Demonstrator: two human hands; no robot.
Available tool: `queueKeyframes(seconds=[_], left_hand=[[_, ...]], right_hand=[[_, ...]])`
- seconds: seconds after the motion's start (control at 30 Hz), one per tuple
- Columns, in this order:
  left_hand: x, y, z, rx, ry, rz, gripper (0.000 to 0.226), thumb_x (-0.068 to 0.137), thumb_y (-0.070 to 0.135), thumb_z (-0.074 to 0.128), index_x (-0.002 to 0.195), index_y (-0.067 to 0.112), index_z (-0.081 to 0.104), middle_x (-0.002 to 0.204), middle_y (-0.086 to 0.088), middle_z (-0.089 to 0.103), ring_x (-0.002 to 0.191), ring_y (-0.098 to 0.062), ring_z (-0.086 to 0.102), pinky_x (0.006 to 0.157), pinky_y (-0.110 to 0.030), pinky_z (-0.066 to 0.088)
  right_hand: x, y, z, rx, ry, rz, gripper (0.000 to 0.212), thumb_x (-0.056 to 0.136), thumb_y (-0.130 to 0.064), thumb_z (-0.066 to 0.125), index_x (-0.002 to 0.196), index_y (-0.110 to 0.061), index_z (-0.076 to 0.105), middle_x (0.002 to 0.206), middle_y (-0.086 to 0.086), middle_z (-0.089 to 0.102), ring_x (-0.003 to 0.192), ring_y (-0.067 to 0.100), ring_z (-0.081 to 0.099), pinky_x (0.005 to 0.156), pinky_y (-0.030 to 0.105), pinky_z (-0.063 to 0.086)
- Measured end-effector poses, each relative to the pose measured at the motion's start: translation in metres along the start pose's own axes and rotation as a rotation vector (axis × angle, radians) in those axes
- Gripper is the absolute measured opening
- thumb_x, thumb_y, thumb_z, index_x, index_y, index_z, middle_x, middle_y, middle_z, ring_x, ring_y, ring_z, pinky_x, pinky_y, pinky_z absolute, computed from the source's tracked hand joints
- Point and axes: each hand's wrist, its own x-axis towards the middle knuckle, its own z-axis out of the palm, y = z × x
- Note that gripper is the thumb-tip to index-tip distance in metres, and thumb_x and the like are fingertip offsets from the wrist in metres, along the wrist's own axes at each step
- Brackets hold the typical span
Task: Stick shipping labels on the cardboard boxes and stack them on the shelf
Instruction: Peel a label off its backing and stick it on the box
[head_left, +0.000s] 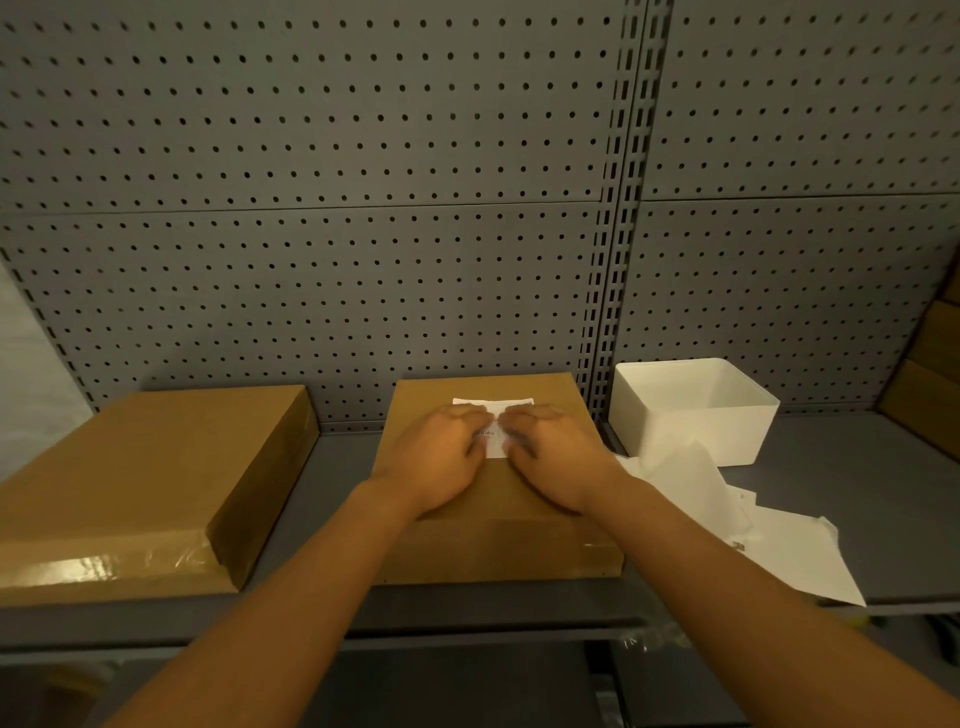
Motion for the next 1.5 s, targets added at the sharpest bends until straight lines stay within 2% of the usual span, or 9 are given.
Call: queueKeyframes(seconds=[0.27, 0.43, 0.63, 0.77, 0.87, 0.97, 1.13, 1.33, 1.5], left_hand=[[0.013, -0.013, -0.002, 0.059, -0.013, -0.125, 0.04, 0.099, 0.025, 0.04, 0.135, 0.011, 0.048, 0.134, -0.007, 0.053, 0.118, -0.021, 0.049, 0.101, -0.035, 0.041], [0.019, 0.001, 0.009, -0.026, -0.084, -0.042, 0.045, 0.1, 0.025, 0.038, 0.144, 0.017, 0.036, 0.147, -0.003, 0.042, 0.132, -0.017, 0.04, 0.11, -0.03, 0.031], [0.022, -0.014, 0.002, 0.055, -0.049, -0.118, 0.046, 0.1, 0.031, 0.037, 0.144, 0.018, 0.034, 0.147, -0.003, 0.041, 0.132, -0.019, 0.039, 0.109, -0.032, 0.031], [0.027, -0.001, 0.007, -0.054, -0.101, -0.066, 0.04, 0.099, 0.027, 0.04, 0.138, 0.017, 0.041, 0.138, -0.005, 0.051, 0.123, -0.019, 0.048, 0.104, -0.033, 0.038], [0.026, -0.007, 0.004, -0.012, -0.085, -0.131, 0.034, 0.098, 0.028, 0.04, 0.129, 0.015, 0.043, 0.123, -0.008, 0.057, 0.108, -0.022, 0.052, 0.09, -0.034, 0.042], [0.025, -0.019, 0.001, 0.039, -0.066, -0.192, 0.036, 0.097, 0.027, 0.039, 0.13, 0.014, 0.04, 0.122, -0.009, 0.056, 0.11, -0.025, 0.049, 0.093, -0.038, 0.042], [0.024, -0.005, 0.004, -0.076, -0.125, -0.112, 0.035, 0.098, 0.024, 0.039, 0.131, 0.016, 0.039, 0.119, -0.009, 0.058, 0.104, -0.024, 0.054, 0.086, -0.036, 0.044], [0.023, -0.018, 0.001, 0.016, -0.078, -0.187, 0.035, 0.098, 0.027, 0.036, 0.13, 0.014, 0.037, 0.118, -0.011, 0.059, 0.101, -0.026, 0.053, 0.086, -0.037, 0.044], [0.017, -0.002, 0.006, -0.044, -0.129, -0.092, 0.039, 0.099, 0.028, 0.037, 0.137, 0.018, 0.034, 0.122, -0.008, 0.057, 0.104, -0.024, 0.053, 0.085, -0.036, 0.044]], right_hand=[[0.007, 0.026, -0.007, -0.062, 0.018, 0.142, 0.027, 0.097, -0.029, 0.042, 0.116, -0.014, 0.056, 0.118, 0.006, 0.061, 0.104, 0.022, 0.055, 0.09, 0.034, 0.045], [0.017, 0.003, 0.007, 0.014, -0.052, 0.009, 0.044, 0.099, -0.03, 0.04, 0.141, -0.015, 0.041, 0.145, 0.005, 0.045, 0.134, 0.02, 0.039, 0.112, 0.032, 0.027], [0.02, 0.026, -0.005, -0.067, -0.024, 0.143, 0.035, 0.098, -0.033, 0.04, 0.126, -0.016, 0.05, 0.127, 0.006, 0.057, 0.113, 0.022, 0.052, 0.097, 0.036, 0.04], [0.031, 0.007, 0.007, 0.039, -0.038, 0.015, 0.041, 0.098, -0.03, 0.041, 0.136, -0.015, 0.045, 0.138, 0.006, 0.051, 0.127, 0.022, 0.046, 0.108, 0.036, 0.034], [0.033, 0.011, 0.007, -0.006, -0.095, 0.061, 0.046, 0.099, -0.032, 0.038, 0.142, -0.016, 0.038, 0.146, 0.004, 0.044, 0.134, 0.02, 0.039, 0.113, 0.036, 0.027], [0.033, 0.023, 0.006, -0.075, -0.049, 0.149, 0.044, 0.098, -0.033, 0.037, 0.139, -0.017, 0.041, 0.141, 0.005, 0.048, 0.129, 0.021, 0.042, 0.111, 0.036, 0.027], [0.035, 0.004, 0.017, 0.021, -0.119, -0.005, 0.049, 0.1, -0.029, 0.034, 0.146, -0.016, 0.032, 0.151, 0.004, 0.036, 0.14, 0.018, 0.031, 0.117, 0.038, 0.021], [0.027, 0.029, -0.003, -0.052, -0.062, 0.181, 0.035, 0.098, -0.032, 0.038, 0.128, -0.017, 0.048, 0.133, 0.005, 0.054, 0.121, 0.021, 0.048, 0.111, 0.039, 0.029], [0.021, 0.006, 0.003, -0.005, -0.182, 0.011, 0.051, 0.101, -0.035, 0.035, 0.148, -0.017, 0.028, 0.155, 0.004, 0.03, 0.143, 0.018, 0.026, 0.118, 0.034, 0.018]])
